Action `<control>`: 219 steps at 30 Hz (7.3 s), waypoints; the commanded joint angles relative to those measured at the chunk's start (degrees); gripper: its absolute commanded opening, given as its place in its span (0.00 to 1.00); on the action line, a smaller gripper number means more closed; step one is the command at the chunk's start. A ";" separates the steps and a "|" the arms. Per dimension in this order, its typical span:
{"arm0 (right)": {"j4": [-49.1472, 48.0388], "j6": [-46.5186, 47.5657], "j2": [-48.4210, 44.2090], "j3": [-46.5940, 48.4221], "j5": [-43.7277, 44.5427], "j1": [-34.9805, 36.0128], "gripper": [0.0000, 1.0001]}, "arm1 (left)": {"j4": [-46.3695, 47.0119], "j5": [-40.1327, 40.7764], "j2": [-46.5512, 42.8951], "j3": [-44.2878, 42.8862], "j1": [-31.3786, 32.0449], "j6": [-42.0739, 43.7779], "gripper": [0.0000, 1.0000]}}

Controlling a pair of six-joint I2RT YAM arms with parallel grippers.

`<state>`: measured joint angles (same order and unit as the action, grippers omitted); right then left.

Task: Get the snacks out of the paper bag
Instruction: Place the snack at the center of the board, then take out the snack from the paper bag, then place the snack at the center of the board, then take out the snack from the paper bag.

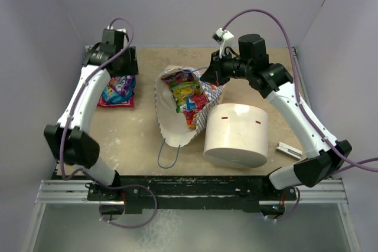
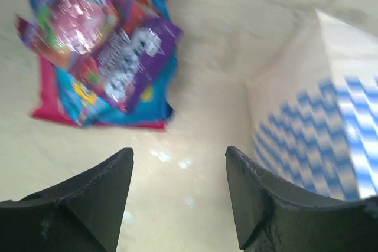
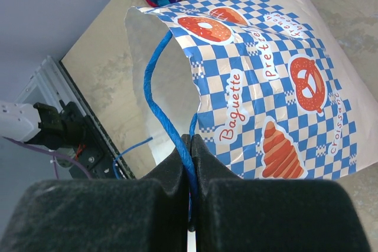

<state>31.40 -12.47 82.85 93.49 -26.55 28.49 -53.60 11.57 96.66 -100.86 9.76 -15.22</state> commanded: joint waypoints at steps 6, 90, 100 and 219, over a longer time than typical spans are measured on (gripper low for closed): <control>-0.84 -3.35 -2.24 -0.23 0.73 0.16 0.00 | 13.06 -31.15 -32.57 28.77 0.44 -20.19 0.63; 2.11 -5.21 -2.61 3.37 0.87 0.16 0.00 | 29.40 1.31 -9.26 32.40 39.10 -4.70 0.00; 0.40 -5.33 -3.22 1.63 0.21 0.16 0.00 | 17.72 2.92 -27.87 29.69 39.11 -12.56 0.00; -2.86 -4.83 -4.12 -3.85 -2.94 0.15 0.00 | 22.63 18.67 -22.69 34.14 48.69 -25.73 0.38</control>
<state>29.67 -16.95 80.16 88.55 -29.50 28.49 -39.07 28.91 75.64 -70.02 61.21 -42.87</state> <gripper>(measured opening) 0.004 0.439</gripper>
